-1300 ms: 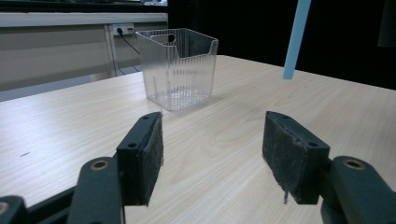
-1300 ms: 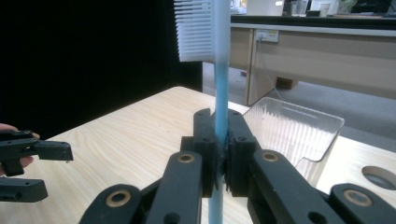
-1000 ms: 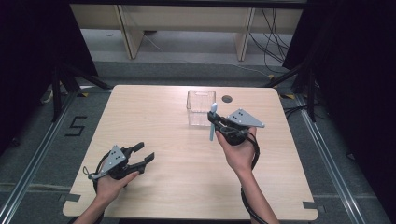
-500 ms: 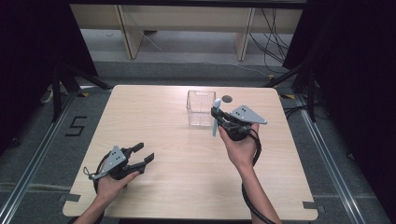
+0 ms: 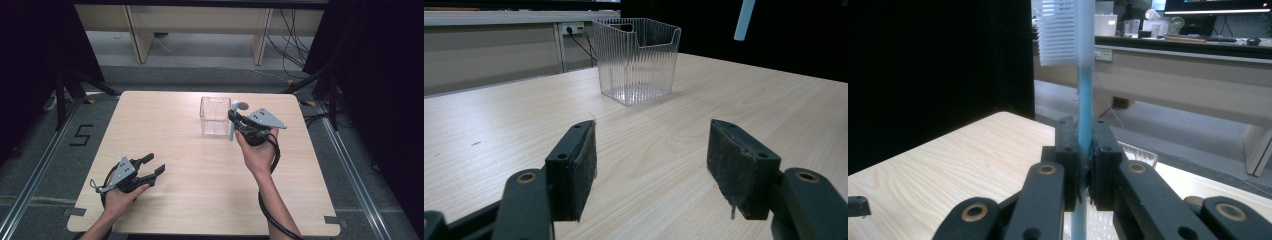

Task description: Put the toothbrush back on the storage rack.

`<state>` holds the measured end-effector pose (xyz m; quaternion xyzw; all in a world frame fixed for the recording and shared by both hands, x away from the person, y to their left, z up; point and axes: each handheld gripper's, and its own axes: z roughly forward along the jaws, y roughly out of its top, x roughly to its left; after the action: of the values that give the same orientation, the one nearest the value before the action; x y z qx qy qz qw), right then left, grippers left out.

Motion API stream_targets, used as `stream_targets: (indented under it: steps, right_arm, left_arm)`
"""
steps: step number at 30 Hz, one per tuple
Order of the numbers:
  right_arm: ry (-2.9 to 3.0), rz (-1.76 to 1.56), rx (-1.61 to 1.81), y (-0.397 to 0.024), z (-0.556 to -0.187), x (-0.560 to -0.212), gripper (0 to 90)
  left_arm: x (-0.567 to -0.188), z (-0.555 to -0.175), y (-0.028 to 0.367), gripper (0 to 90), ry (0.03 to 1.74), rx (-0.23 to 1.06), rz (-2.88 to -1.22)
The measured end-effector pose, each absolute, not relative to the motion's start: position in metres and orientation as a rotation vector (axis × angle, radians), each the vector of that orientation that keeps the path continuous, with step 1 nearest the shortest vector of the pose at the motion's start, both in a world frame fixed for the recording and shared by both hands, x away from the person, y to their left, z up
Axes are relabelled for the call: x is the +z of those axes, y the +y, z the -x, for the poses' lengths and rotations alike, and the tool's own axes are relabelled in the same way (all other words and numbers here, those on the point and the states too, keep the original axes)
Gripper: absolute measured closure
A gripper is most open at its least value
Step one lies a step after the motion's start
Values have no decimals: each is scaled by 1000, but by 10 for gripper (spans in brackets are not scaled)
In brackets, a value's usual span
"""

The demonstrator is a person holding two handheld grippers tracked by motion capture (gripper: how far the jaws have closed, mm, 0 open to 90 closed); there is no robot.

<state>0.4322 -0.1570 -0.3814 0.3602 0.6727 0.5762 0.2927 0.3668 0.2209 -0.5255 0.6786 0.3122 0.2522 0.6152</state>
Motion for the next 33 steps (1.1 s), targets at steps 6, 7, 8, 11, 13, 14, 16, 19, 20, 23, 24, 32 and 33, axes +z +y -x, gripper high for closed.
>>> stream_targets:
  steps: [6, 7, 8, 11, 13, 14, 16, 19, 20, 23, 24, 32, 33]
  right_arm:
    - [1776, -960, 1520, -155, -439, -381, 854]
    - [1783, -965, 1528, -155, -439, -380, 855]
    - [1775, -953, 1521, -156, -441, -380, 854]
    - [1768, -966, 1525, -155, -443, -380, 855]
    - [1758, -961, 1529, -154, -445, -378, 854]
    - [1764, -969, 1528, -154, -446, -378, 854]
    - [1758, -956, 1532, -154, -448, -376, 854]
    - [1754, -959, 1524, -154, -451, -374, 854]
    - [1755, -985, 1532, -153, -451, -373, 854]
    - [1742, -961, 1532, -153, -455, -371, 854]
    - [1744, -972, 1533, -152, -455, -370, 854]
    - [1738, -973, 1523, -152, -463, -365, 854]
    - [1722, -960, 1519, -152, -465, -364, 854]
  left_arm:
    - [-524, -365, 222, 363, 730, 593, -1589]
    - [-526, -366, 220, 362, 715, 594, -1567]
    - [-526, -366, 220, 362, 714, 595, -1567]
    - [-525, -365, 220, 364, 719, 600, -1580]
    - [-525, -365, 219, 364, 710, 600, -1572]
    - [-525, -365, 220, 364, 709, 602, -1574]
    - [-525, -365, 219, 365, 714, 601, -1572]
    - [-524, -364, 220, 366, 724, 605, -1593]
    - [-524, -364, 220, 366, 724, 606, -1593]
    - [-524, -364, 220, 366, 722, 608, -1596]
    - [-524, -364, 220, 366, 722, 607, -1596]
    - [-524, -364, 219, 367, 720, 606, -1596]
    - [-524, -364, 219, 370, 718, 606, -1597]
